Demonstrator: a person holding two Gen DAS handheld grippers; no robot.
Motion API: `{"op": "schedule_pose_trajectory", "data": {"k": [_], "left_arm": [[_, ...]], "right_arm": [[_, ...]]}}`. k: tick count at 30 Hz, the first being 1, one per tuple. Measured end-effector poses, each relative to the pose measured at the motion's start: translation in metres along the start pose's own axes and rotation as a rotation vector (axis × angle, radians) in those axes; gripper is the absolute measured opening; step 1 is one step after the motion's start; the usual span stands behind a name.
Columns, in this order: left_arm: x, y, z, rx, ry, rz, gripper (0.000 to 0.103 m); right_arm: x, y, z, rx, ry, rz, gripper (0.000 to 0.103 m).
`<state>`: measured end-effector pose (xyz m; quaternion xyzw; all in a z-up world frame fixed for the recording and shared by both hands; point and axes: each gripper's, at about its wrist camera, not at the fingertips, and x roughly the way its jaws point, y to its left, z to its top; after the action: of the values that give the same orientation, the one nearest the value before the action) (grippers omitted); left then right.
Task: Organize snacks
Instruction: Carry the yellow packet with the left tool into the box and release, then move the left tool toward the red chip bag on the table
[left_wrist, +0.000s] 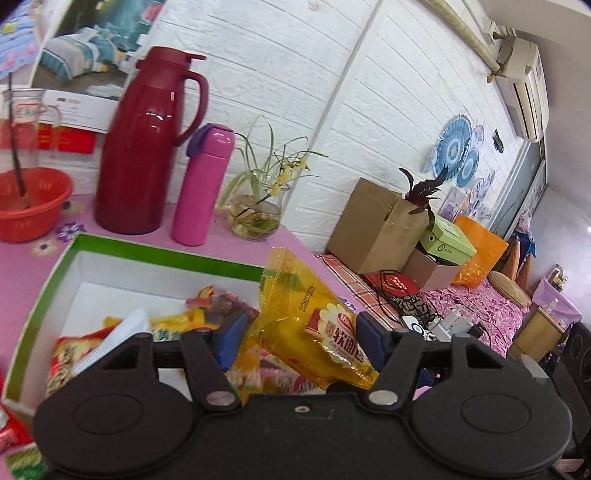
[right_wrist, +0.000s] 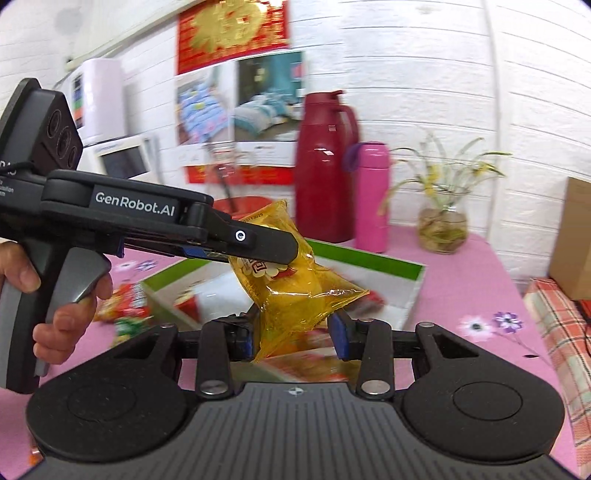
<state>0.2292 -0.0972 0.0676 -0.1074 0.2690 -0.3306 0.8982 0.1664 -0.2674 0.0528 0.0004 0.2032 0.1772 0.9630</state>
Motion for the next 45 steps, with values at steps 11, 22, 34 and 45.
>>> {"op": "schedule_pose_trajectory", "data": {"k": [11, 22, 34, 45], "left_arm": [[0.031, 0.013, -0.012, 0.054, 0.034, 0.129, 0.103], [-0.02, 0.019, -0.021, 0.002, -0.004, 0.138, 0.103], [-0.125, 0.093, -0.051, -0.147, -0.074, 0.45, 0.103], [-0.138, 0.184, -0.079, -0.382, 0.001, 0.542, 0.094]], "right_arm": [[0.043, -0.021, -0.016, -0.075, 0.014, -0.134, 0.103], [0.017, 0.008, -0.006, -0.066, -0.01, -0.066, 0.103], [0.016, 0.085, -0.003, -0.114, 0.046, 0.12, 0.103], [0.031, 0.136, -0.007, -0.199, 0.102, 0.185, 0.103]]}}
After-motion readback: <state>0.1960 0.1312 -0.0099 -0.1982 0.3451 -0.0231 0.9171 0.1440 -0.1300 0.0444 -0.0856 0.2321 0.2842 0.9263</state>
